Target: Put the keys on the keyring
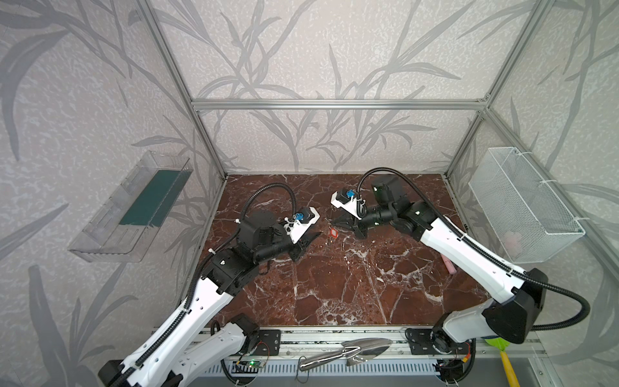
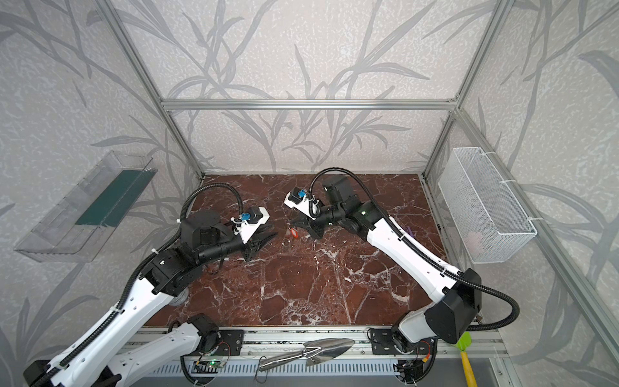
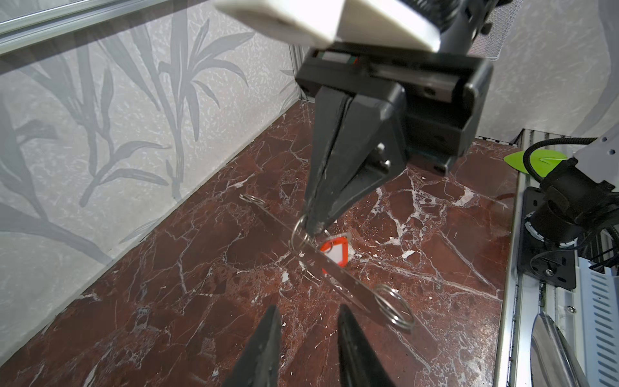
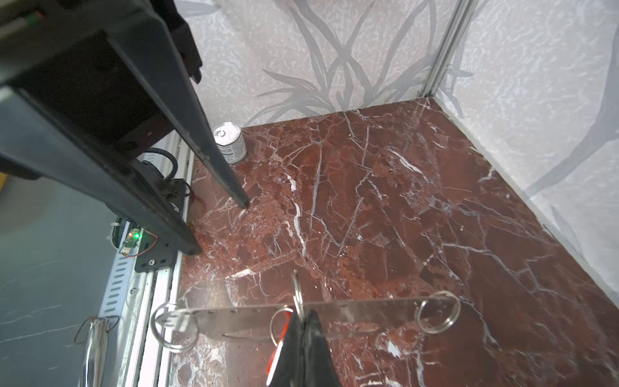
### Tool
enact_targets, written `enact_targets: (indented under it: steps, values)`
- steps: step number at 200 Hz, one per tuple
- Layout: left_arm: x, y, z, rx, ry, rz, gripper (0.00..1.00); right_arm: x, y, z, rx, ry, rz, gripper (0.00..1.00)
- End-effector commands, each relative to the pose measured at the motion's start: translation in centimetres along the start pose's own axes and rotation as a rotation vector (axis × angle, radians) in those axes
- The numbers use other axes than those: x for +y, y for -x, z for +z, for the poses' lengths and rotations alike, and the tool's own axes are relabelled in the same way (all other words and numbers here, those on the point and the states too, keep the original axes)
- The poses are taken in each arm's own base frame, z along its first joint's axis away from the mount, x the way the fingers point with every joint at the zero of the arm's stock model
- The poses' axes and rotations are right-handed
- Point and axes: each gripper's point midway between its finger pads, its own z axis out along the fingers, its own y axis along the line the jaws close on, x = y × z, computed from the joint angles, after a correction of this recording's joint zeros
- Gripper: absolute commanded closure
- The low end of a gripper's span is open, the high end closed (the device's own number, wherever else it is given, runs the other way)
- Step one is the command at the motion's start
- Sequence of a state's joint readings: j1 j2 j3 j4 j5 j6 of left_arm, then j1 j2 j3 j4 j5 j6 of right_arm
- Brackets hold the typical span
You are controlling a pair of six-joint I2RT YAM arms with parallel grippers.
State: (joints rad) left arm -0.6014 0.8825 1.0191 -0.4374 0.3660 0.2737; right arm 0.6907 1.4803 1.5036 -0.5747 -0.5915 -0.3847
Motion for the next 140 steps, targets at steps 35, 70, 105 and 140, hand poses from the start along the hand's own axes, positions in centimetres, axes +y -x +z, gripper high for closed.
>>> enact_targets:
  steps: [35,70,105,140]
  values:
    - [-0.2,0.2,0.2,-0.013,-0.011,0.007,0.69,2.2,-3.7,-0.4,0.349,0.079,-0.029,1.0]
    - [-0.5,0.2,0.6,-0.021,-0.033,-0.005,0.69,3.3,-2.9,0.3,0.35,0.115,-0.057,1.0]
    - [-1.3,0.0,1.1,-0.021,-0.09,-0.015,0.75,3.6,-2.4,0.6,0.332,0.135,-0.052,1.0]
    - [-1.8,-0.1,1.2,-0.017,-0.119,-0.018,0.77,3.9,-1.9,0.8,0.308,0.152,-0.043,1.0]
